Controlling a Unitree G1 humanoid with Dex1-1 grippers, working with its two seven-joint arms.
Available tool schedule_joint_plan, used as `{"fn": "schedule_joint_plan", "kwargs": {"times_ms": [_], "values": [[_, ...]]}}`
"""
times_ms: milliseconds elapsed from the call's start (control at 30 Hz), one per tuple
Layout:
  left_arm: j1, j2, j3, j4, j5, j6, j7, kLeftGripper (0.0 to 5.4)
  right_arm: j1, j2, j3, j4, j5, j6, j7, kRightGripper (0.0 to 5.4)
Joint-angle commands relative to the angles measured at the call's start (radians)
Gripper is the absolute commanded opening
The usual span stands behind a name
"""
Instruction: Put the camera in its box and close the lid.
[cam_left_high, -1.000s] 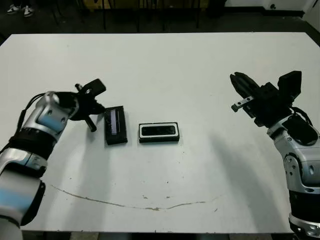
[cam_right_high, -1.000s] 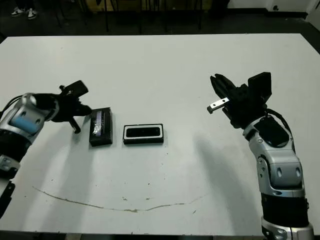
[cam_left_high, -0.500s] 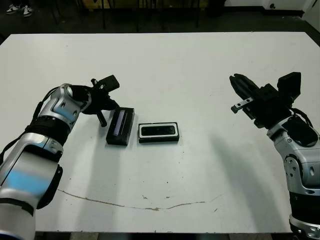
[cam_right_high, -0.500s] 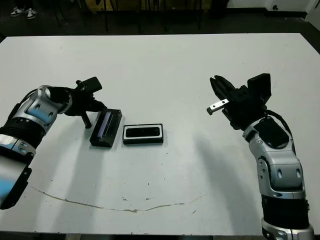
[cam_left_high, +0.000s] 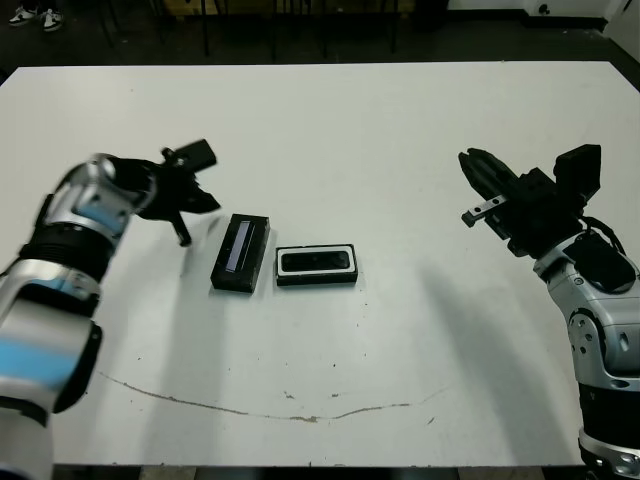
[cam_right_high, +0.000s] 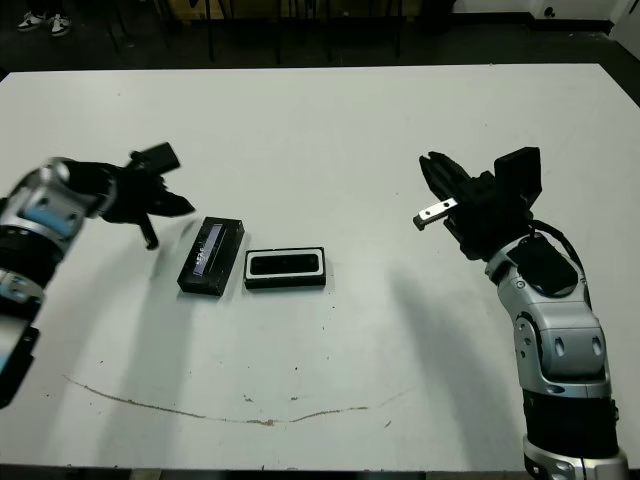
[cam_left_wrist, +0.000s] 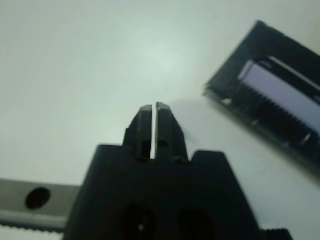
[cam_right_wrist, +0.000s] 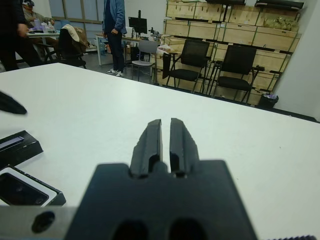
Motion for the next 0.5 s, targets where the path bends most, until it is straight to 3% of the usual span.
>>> {"fn": "schedule_joint_plan", "kwargs": {"times_ms": [33,233,367,500], "values": [[0.028,0.064,0.034,-0.088,0.031,0.032,0.068,0.00,0.009,-0.002,0.000,0.023,0.010,0.011,0.008,0.01],[0.191,0.068,0.242,-0.419,-0.019,0.187,0.325,0.00,0.008,0.000,0.008,0.047,0.006,-0.020,0.024,0.01],[0.361,-0.060,0.443,-0.764,-0.160,0.384,0.462,0.00,0.009,-0.001,0.009,0.057,0.003,-0.032,0.029,0.01],[0.533,-0.172,0.515,-1.075,-0.278,0.495,0.528,0.33,0.014,0.008,0.007,0.063,0.011,-0.038,0.028,0.00]]}}
